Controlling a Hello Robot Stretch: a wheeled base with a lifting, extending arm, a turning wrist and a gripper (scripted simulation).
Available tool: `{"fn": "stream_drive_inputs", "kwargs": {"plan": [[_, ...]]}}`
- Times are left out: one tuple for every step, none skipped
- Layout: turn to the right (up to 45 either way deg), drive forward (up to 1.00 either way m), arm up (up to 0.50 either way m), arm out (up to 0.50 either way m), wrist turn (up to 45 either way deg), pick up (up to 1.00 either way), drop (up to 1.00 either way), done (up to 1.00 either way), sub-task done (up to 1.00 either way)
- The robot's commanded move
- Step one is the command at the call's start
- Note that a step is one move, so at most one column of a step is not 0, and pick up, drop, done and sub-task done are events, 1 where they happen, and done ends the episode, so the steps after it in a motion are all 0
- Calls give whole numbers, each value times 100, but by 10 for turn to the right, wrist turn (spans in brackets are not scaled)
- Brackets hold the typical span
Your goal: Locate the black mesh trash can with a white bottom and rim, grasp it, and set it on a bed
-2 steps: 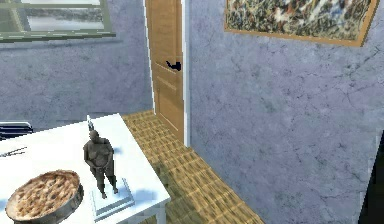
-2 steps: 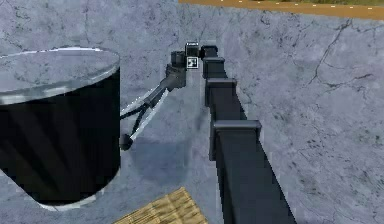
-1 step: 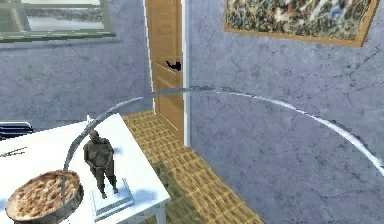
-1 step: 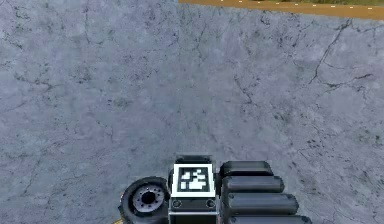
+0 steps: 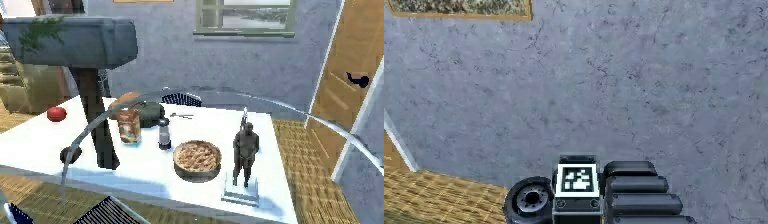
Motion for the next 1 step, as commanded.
{"fn": "stream_drive_inputs", "kwargs": {"plan": [[-450,0,0,0,0,0,0,0,0]]}}
